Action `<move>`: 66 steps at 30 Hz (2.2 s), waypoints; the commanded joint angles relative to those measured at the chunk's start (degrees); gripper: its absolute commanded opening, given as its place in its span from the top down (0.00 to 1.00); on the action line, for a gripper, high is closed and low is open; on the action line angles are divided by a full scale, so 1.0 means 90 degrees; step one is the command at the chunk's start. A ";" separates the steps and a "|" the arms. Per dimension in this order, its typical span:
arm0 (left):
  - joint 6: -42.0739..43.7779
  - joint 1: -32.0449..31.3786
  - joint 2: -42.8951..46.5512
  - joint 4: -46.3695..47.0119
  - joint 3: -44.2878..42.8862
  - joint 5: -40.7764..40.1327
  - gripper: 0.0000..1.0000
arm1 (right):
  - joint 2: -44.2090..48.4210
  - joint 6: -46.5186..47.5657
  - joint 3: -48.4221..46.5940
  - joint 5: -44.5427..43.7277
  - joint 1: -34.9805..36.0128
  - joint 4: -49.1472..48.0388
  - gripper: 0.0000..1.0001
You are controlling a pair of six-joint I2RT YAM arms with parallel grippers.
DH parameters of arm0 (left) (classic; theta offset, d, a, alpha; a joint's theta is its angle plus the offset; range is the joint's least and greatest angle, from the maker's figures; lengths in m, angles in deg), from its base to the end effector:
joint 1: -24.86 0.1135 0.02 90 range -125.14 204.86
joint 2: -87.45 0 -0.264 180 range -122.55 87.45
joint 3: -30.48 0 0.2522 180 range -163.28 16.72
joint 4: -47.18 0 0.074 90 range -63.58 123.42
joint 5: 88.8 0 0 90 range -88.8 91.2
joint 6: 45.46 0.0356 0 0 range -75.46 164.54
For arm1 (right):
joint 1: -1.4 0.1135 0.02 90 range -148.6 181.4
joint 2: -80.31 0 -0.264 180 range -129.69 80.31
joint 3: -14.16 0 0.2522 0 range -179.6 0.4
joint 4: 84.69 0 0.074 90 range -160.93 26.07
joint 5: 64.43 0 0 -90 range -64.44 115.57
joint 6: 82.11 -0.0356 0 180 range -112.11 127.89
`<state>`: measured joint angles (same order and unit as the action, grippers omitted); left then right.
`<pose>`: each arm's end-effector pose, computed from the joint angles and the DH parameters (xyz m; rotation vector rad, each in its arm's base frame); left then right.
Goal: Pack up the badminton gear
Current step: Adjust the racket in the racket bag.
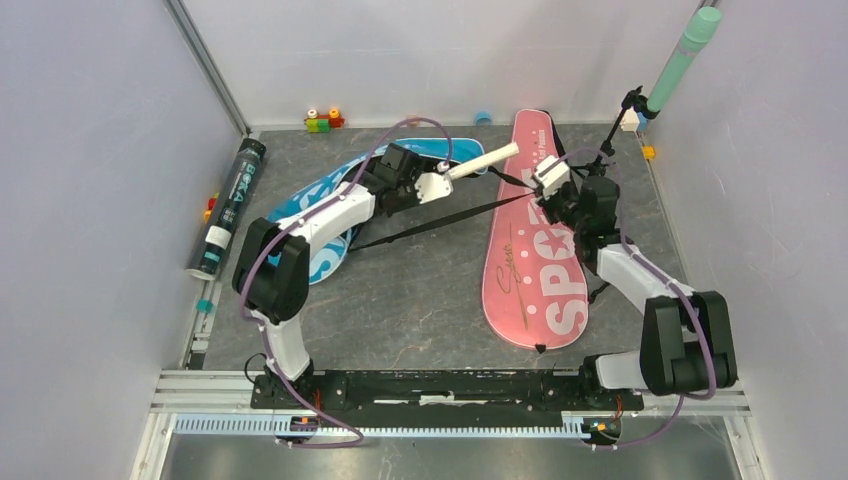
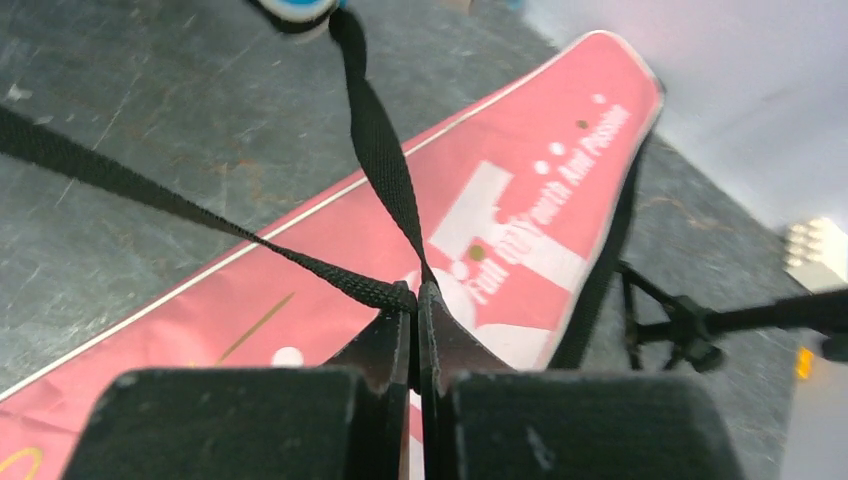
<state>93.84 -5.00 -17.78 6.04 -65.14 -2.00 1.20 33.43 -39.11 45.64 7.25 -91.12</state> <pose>0.3542 -0.2011 0.2413 1.5528 1.9170 0.2164 0.2956 0.0426 0.2271 -0.7333 1.7414 0.0999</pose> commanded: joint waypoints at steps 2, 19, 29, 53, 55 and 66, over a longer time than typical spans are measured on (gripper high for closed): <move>0.0816 0.0254 -0.0528 -0.1419 0.0465 -0.2795 0.65 | 0.0976 -0.0445 -0.0879 -0.1345 -0.0993 0.0148 1.00; -0.1007 -0.1173 0.0456 -0.3158 -0.2236 -0.0205 0.00 | 0.1609 -0.1224 -0.0771 0.0535 -0.0784 0.0855 1.00; -0.4805 -0.1203 0.3239 -0.0424 -0.0459 -0.1163 0.00 | 0.2511 -0.0114 0.0112 0.0669 -0.0368 0.1390 1.00; -0.8243 -0.2130 0.6350 0.0224 0.3816 0.0685 0.00 | 0.2358 -0.0614 0.0699 -0.0929 0.0287 0.1431 0.85; -0.8893 -0.2174 0.6737 -0.0646 0.3808 -0.0608 0.00 | 0.2395 -0.0461 0.0862 -0.1464 0.0288 0.1653 0.76; -0.9824 -0.2170 0.8011 -0.1320 0.4528 -0.1599 0.00 | 0.3741 0.0356 0.1845 -0.0363 0.0858 0.1918 0.31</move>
<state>11.13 -24.52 55.16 -2.18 -25.02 -5.45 28.24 32.42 -24.99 34.60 10.70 -72.54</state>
